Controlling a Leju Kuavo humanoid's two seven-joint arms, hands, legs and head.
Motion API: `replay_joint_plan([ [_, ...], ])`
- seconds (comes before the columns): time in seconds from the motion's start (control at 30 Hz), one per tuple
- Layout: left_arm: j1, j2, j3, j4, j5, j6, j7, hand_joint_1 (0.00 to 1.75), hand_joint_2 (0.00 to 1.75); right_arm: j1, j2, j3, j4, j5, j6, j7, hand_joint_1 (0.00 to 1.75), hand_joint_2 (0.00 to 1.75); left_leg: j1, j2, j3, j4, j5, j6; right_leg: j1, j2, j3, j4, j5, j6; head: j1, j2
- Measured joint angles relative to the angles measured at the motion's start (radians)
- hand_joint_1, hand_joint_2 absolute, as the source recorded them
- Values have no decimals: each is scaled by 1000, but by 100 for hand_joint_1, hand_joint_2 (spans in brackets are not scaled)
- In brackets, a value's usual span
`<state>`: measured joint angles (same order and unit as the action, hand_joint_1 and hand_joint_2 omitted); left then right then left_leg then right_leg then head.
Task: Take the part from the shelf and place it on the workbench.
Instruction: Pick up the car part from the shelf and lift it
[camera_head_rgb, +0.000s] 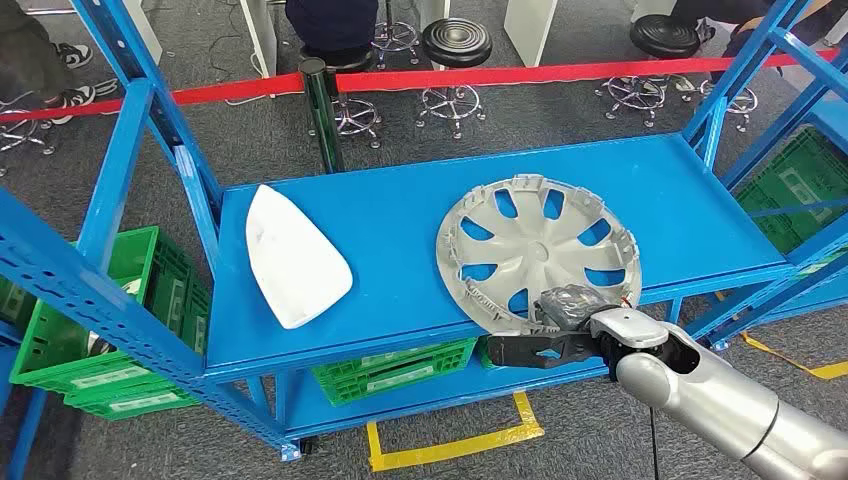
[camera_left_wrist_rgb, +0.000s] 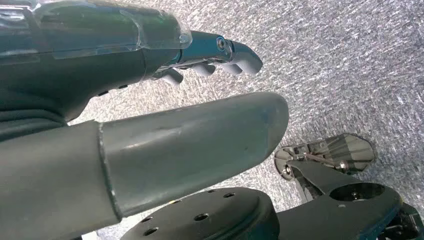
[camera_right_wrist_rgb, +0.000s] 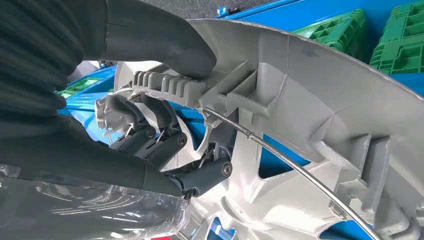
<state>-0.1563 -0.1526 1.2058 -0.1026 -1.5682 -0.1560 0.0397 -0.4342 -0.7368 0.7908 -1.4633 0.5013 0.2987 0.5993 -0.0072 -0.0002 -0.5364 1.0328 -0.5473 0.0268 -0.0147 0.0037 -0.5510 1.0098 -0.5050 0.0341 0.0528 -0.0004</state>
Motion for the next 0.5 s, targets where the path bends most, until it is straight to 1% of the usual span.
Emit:
replay_joint_plan([
  [0.13, 0, 0, 0, 0, 0, 0, -1, 0, 0, 0, 1, 0, 1, -3, -9, -2, 175, 175, 0, 0, 0, 0, 0, 0, 0, 0, 0, 0, 0, 0, 0, 0],
  [0.2, 0, 0, 0, 0, 0, 0, -3, 0, 0, 3, 3, -1, 3, -16, -40, -14, 175, 175, 0, 1, 0, 0, 0, 0, 0, 0, 0, -1, 0, 0, 0, 0],
  [0.23, 0, 0, 0, 0, 0, 1, -4, 0, 0, 8, 4, -2, 4, -32, -70, -28, 175, 175, 0, 1, 0, 0, 0, 0, 0, 0, 0, -1, 0, 0, 0, 0],
  [0.3, 0, 0, 0, 0, 1, 4, -5, 0, 0, 27, 10, -14, 5, -88, -170, -80, 175, 175, 0, 1, -1, 0, 0, 0, 0, 0, 0, -1, 0, 0, 0, 0],
  [0.4, 0, 0, 0, 0, 3, 15, -7, 0, 0, 64, 29, -56, 0, -199, -355, -194, 175, 175, 0, 1, -1, 0, 0, 0, 0, -2, 0, 0, 0, 0, 0, 0],
  [0.5, 0, -1, 0, 0, 2, 27, -12, 0, 0, 101, 51, -110, -13, -280, -484, -284, 175, 175, 0, 2, -1, -1, 0, 0, 0, -2, 0, 0, 0, 0, -1, 0],
])
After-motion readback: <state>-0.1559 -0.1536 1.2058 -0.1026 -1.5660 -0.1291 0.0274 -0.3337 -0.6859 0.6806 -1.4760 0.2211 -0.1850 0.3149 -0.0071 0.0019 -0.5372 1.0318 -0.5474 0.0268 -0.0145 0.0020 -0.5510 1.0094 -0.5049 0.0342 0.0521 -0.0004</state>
